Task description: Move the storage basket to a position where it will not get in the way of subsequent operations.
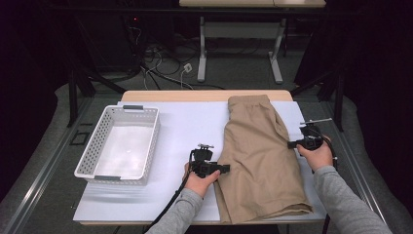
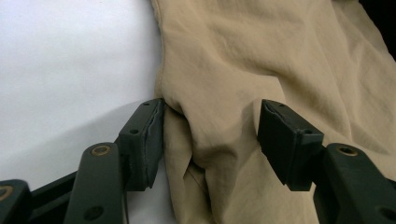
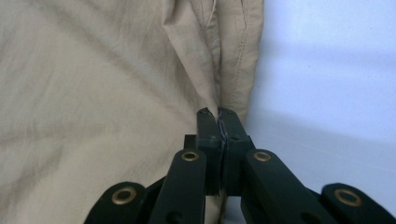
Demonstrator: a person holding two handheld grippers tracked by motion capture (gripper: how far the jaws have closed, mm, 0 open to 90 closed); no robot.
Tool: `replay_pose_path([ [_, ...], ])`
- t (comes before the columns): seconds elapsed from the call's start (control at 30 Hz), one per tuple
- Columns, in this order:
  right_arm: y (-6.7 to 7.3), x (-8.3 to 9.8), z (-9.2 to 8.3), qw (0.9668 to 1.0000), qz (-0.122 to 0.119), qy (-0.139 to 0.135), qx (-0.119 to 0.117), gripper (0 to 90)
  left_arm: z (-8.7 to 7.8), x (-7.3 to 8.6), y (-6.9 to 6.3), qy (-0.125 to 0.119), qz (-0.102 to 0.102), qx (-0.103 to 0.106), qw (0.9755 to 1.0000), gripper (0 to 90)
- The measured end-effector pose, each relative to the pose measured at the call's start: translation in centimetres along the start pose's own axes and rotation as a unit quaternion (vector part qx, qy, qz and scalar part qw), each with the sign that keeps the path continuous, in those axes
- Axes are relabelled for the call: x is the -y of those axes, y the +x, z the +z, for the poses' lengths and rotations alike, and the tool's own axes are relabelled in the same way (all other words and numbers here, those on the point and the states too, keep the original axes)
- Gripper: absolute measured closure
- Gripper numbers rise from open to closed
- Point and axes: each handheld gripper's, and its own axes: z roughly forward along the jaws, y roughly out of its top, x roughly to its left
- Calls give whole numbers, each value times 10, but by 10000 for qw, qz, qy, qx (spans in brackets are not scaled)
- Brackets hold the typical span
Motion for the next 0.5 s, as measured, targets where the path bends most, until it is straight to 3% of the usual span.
replay_pose_path([
  [0.1, -1, -1, -1, 10000, 43, -20, -24, 892, 1, -1, 1, 22, -31, 26, 10000, 461],
  [0.4, -1, -2, -2, 10000, -4, 0, 43, 887, 1, 0, 5, 115, -162, -62, 9998, 740],
  [0.5, 1, -3, -4, 10000, 17, 34, -24, 832, 0, 1, 7, 172, -228, 2, 9996, 812],
])
